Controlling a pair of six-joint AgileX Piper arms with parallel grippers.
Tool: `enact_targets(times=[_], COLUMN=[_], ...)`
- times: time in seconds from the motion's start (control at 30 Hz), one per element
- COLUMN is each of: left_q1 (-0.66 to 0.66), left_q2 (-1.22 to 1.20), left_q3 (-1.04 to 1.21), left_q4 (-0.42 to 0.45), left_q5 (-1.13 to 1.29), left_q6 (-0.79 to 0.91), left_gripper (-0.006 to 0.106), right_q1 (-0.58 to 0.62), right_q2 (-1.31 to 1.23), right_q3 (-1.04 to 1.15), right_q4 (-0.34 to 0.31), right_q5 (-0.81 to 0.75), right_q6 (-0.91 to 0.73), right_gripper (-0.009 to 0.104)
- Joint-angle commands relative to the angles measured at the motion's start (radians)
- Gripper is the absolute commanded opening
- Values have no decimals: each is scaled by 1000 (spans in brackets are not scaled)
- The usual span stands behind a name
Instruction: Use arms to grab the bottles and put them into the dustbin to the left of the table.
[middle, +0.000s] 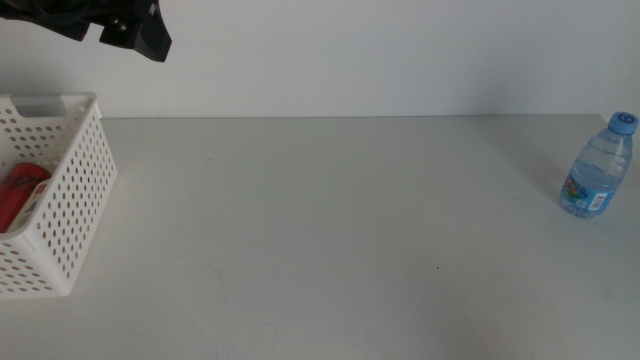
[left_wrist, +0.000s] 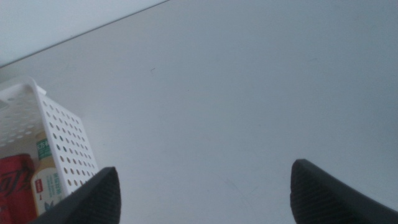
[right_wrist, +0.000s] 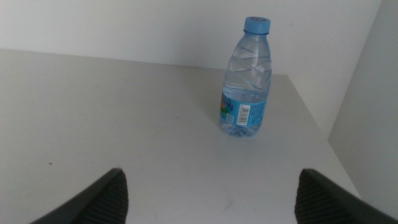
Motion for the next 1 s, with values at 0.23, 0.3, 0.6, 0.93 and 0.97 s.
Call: enact_targets(times=[0.23,0.3,0.6,0.93,0.97], left_q1=[-147,-188,-217,-217,-217], left_q2=[-259,-339,-728,-977,-983], left_q3=[162,274,797,1055,1055], left_q4=[43,61,60,-20,-17], left_q5=[-58,-173,-520,-583,-580], left_q6=[-113,-144,-260,-288,-287], left_gripper=[94,94,94,94,94], right_q1=[-6,-6,-6,-6,-6], right_q2=[-21,-21,-21,-21,-21], right_q3=[-9,-9,-9,-9,-9], right_q4=[-12,-12,-12,-12,-12], right_q5=[-74,-74,-74,-74,-74], right_q6=[-5,-5,-5,-5,-5], right_gripper=[94,94,94,94,94])
